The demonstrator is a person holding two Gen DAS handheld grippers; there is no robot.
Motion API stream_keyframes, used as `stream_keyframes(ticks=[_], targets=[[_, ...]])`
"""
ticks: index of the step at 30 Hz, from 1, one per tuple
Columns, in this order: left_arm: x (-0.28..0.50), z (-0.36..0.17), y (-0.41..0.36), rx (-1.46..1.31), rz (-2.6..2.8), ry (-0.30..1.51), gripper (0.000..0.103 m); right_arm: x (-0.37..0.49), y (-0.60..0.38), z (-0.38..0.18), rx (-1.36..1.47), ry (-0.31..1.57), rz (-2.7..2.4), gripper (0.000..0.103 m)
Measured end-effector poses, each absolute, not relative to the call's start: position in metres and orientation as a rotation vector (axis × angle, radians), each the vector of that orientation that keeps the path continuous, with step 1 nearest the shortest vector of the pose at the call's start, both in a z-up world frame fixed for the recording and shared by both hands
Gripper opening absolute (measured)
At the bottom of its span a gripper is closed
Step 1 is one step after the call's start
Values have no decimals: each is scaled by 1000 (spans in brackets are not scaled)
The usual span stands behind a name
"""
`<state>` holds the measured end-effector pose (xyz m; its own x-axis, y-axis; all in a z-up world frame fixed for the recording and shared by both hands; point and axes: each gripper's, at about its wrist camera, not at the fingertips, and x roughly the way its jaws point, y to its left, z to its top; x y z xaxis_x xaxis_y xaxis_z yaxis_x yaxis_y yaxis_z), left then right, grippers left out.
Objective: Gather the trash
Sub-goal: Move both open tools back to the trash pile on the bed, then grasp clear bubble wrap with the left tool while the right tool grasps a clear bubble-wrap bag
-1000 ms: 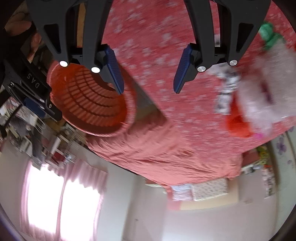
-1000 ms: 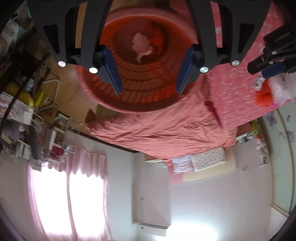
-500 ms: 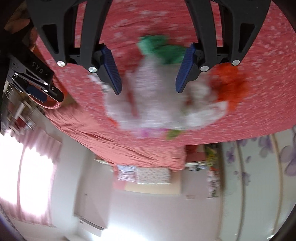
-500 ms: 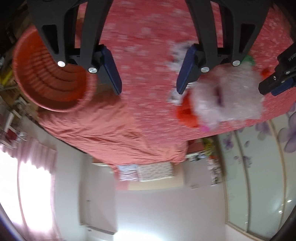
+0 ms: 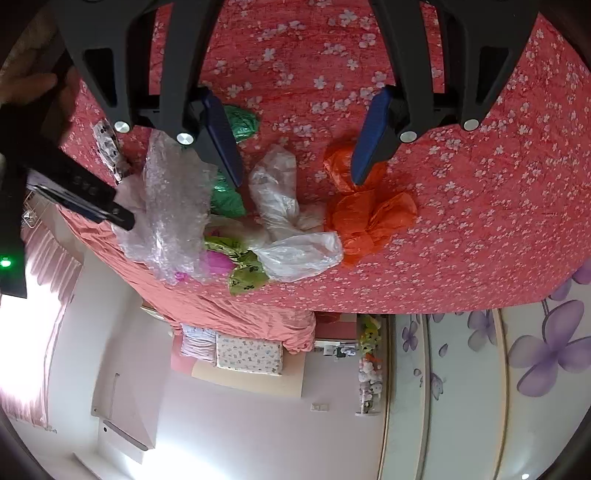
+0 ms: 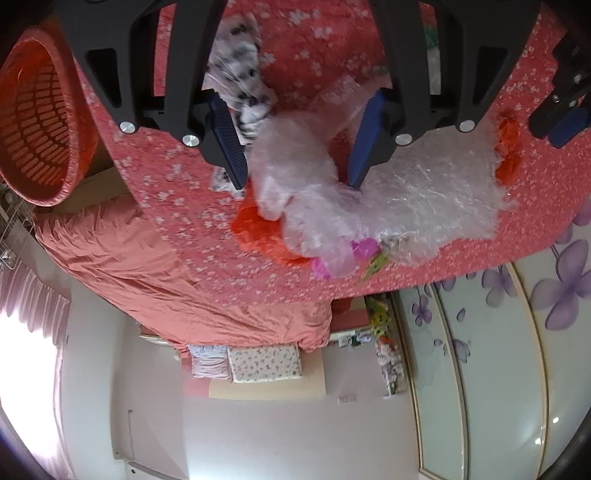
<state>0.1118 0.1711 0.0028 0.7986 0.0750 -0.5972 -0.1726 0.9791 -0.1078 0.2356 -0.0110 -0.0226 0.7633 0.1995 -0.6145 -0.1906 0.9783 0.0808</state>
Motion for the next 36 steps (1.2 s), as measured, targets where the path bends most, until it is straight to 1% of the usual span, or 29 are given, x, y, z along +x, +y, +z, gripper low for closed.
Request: stream_keyframes(ticks=[1,3,7,9,13,18,27,36], targets=[[112,3,173,-166,131,633,61,238,-11,-25,8,676,211,54],[114,1,175,-173,126,635,61,243,-5,-31,-11,696,203,45],[115,0,171,-170,113,639,61,250,-5,-38,-19,712,194,36],[116,-2,168,-168,105,642,61,250,-5,-39,-24,711,195,27],[118,-2,162,-165,93,647,61,244,-8,-35,-18,698,208,21],[118,2,155,-166,72,644,61,229,-23,-21,14,667,222,18],[123,16,126,-152,8,615,61,203,-68,9,73,601,199,18],[170,3,96,-132,18,679,61,190,-104,-2,73,625,134,18]])
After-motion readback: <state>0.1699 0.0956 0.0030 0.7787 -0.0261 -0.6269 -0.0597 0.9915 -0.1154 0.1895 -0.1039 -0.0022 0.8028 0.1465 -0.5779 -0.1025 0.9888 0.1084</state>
